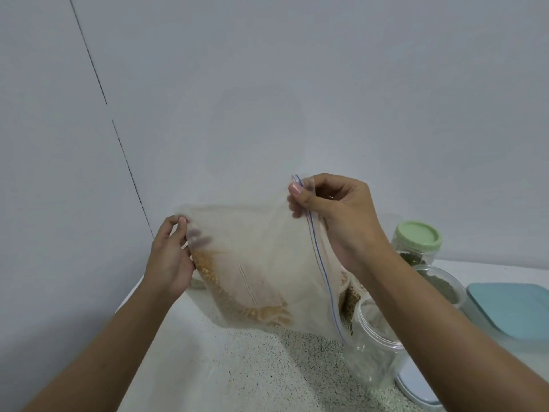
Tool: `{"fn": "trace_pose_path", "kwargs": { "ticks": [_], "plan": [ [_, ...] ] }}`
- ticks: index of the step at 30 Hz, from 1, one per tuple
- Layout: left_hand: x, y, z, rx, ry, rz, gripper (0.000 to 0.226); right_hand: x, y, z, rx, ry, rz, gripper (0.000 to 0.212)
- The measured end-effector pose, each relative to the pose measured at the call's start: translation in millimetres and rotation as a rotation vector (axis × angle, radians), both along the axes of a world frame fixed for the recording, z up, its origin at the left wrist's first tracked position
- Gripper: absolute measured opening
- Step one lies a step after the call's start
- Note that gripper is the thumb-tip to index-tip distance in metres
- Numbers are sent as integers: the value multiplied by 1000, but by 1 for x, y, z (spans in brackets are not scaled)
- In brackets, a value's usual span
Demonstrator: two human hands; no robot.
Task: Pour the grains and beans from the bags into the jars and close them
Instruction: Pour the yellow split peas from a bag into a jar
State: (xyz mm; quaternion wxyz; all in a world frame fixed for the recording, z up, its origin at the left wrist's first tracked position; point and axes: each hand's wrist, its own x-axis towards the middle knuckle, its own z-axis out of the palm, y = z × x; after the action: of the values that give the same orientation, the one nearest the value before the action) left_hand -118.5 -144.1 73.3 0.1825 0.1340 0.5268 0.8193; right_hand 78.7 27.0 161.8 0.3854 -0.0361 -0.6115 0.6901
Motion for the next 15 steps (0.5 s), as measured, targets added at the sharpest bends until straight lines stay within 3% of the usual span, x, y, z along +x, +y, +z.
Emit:
{"fn": "trace_pose_path", "kwargs": {
  "ticks": [15],
  "plan": [
    [-3, 10, 49, 61, 46, -79, 23, 8, 9, 45, 77, 60, -18, 5]
  ]
}}
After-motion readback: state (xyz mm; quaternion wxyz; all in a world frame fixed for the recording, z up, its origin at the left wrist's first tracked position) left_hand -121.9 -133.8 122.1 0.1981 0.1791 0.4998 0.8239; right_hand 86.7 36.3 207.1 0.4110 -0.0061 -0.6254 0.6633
